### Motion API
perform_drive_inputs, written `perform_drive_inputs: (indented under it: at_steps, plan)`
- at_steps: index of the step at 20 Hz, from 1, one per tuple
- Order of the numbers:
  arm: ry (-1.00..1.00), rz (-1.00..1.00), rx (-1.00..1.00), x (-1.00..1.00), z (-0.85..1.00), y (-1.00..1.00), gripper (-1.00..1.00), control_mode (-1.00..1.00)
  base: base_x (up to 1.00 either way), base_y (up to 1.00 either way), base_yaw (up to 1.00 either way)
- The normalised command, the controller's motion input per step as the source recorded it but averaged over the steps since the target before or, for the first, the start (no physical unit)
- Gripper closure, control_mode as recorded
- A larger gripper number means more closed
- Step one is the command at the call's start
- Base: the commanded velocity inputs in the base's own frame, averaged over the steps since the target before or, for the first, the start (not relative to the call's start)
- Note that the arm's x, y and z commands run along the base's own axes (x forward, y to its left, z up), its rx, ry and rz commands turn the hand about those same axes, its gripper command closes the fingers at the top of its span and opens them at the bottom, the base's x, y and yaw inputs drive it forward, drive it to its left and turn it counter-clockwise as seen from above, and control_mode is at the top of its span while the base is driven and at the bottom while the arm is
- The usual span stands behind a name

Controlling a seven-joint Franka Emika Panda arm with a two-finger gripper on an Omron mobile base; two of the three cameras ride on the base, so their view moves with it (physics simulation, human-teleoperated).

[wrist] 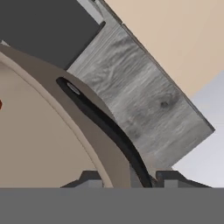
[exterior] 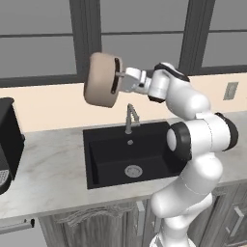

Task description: Dump the bell pepper from the pot into the sink. Then turn on the water and wash the bell pepper. Then turn off the water and put the bell pepper back in the pot.

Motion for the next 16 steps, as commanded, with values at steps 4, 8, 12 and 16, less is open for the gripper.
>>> perform_drive_inputs:
  at_steps: [4, 8, 12, 16]
  plan:
    - [0.11, 0.00, 0.13, 0.04, 0.00, -0.39, 1.00, -1.00, 0.00, 0.00, 0.00]
    - [0.13, 0.00, 0.11, 0.00, 0.00, -0.49, 1.00, -1.00, 0.00, 0.00, 0.00]
    - [0.12, 0.00, 0.11, 0.00, 0.01, -0.52, 1.00, -1.00, 0.00, 0.00, 0.00]
    - [0.12, 0.00, 0.09, -0.03, 0.10, -0.54, 1.00, -1.00, 0.00, 0.00, 0.00]
